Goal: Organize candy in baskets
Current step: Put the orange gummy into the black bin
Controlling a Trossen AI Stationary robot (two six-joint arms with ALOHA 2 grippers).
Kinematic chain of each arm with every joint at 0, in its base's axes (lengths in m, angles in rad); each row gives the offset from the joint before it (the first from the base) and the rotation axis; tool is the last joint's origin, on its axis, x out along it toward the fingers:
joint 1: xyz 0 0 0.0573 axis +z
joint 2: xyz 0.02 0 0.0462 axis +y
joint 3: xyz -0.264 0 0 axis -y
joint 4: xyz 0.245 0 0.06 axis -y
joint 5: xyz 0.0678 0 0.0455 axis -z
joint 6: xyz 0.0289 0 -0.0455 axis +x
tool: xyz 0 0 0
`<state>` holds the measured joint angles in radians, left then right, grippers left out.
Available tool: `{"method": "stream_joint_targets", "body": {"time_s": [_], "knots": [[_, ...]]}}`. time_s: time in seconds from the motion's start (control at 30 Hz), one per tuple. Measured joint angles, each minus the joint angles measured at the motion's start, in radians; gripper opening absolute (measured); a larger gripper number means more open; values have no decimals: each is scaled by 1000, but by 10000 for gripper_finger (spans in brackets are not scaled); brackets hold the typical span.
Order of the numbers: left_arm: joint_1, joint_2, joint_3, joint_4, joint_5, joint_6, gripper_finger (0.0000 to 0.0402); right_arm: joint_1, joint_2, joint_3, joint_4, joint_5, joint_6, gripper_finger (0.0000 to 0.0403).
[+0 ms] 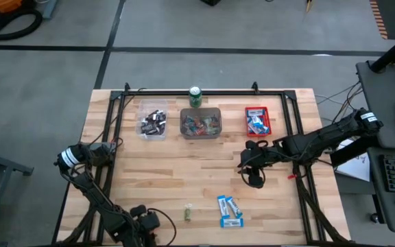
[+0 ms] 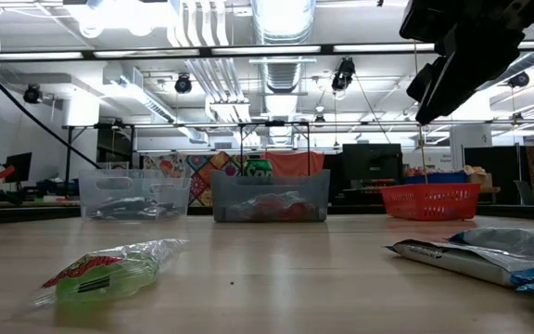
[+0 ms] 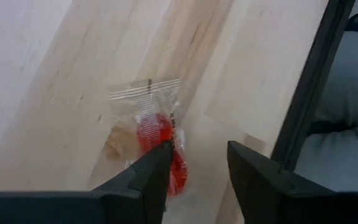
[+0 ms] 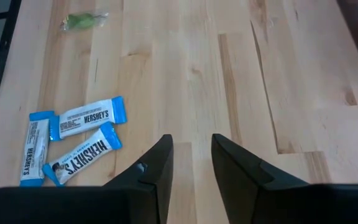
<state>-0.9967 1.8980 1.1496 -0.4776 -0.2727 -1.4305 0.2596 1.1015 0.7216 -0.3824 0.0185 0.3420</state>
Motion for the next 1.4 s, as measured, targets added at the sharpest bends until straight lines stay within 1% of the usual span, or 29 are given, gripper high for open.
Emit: {"method": "stream_joint_targets", "body": {"time_s": [0.1, 0.23, 0.27, 0.33, 0.43, 0.67, 0.87, 1.0, 1.1, 1.27, 1.4], "knots": [[0, 0, 0, -39, -10, 7, 106, 0, 0, 0, 1, 0, 0, 100], [0, -1, -2, -72, -17, 31, 22, 0, 0, 0, 2, 0, -1, 101], [0, -2, -2, -73, -18, 34, 12, 0, 0, 0, 2, 1, -1, 102], [0, -5, -3, -74, -32, 36, 11, 0, 0, 0, 3, 4, -1, 104], [1, -17, -7, -86, -84, 61, 4, 0, 0, 0, 7, 8, -1, 104], [20, -94, -8, -112, -309, 175, 0, 0, 0, -5, 50, 8, -3, 95], [67, -162, -8, -116, -428, 329, 0, 0, 0, -22, 133, 10, -30, 95], [115, -201, -8, -119, -492, 467, 0, 0, 0, -29, 206, 13, -76, 94], [157, -225, -8, -161, -527, 529, 0, 0, 0, -39, 285, 64, -89, 89], [234, -231, -8, -312, -602, 531, 0, 0, 0, -90, 444, 142, -117, 82], [301, -231, -9, -326, -607, 557, 0, 0, 1, -144, 535, 143, -126, 79]]}}
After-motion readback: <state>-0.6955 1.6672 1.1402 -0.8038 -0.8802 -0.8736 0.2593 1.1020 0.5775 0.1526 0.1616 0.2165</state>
